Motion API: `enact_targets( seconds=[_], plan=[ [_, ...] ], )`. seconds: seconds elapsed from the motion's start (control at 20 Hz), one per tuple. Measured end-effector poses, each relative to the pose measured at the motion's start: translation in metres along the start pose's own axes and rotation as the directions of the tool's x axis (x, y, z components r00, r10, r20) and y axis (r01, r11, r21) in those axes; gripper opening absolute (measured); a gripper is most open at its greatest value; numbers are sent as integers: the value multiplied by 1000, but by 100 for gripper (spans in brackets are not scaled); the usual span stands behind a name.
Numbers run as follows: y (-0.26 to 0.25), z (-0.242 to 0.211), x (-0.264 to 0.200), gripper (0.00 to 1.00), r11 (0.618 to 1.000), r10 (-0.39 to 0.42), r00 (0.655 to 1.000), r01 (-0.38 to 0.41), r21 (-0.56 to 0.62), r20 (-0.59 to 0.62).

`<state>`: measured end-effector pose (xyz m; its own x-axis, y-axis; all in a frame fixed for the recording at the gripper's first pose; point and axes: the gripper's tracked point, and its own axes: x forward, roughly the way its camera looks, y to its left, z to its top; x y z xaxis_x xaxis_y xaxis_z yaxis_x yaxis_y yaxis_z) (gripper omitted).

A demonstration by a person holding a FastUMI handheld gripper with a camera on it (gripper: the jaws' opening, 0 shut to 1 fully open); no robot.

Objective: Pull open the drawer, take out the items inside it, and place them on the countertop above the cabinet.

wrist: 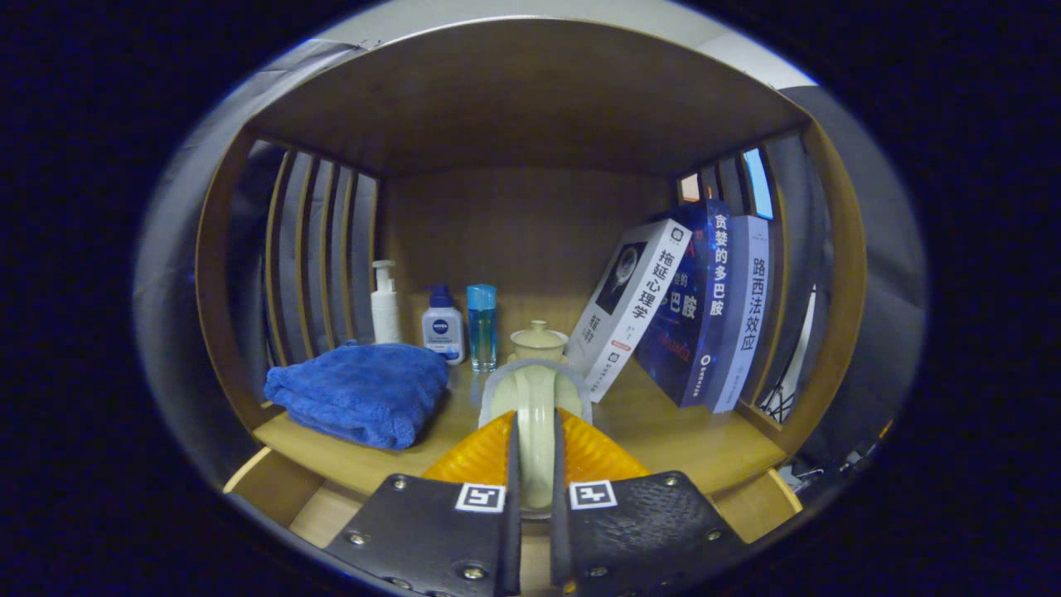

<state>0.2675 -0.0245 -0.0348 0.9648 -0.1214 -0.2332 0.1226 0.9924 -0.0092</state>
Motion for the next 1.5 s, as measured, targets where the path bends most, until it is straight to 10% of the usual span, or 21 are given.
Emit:
enact_targets(
  seconds=[1.5],
  plan=[
    [-16,37,-44,29,996,-79,962,66,61,262]
  ],
)
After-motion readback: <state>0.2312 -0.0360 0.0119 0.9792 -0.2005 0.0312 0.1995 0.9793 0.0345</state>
